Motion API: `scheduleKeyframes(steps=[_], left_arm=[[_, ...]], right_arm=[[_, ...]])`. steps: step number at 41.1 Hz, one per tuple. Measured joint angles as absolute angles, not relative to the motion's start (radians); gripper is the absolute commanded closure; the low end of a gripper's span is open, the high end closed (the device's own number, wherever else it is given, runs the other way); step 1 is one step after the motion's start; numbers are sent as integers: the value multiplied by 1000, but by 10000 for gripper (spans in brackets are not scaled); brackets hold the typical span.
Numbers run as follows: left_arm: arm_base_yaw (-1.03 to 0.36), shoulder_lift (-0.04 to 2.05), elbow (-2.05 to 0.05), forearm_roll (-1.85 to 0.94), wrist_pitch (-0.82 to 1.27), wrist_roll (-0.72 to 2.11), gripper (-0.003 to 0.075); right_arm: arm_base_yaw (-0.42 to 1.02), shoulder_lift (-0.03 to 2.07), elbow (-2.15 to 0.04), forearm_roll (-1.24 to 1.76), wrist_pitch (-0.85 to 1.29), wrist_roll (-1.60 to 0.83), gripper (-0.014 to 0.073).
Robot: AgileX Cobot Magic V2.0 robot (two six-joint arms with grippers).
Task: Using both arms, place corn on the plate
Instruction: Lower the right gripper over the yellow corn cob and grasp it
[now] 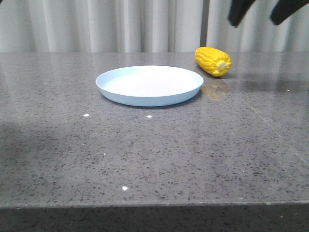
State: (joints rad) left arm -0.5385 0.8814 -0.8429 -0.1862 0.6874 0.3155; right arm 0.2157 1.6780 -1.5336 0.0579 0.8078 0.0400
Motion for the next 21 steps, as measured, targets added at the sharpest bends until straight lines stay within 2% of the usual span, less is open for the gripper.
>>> scheduleKeyframes(steps=[21], left_arm=[[-539,881,-843,-188,687,316,331]], right_arm=[[216,2076,-1883,71,804,40,-40]])
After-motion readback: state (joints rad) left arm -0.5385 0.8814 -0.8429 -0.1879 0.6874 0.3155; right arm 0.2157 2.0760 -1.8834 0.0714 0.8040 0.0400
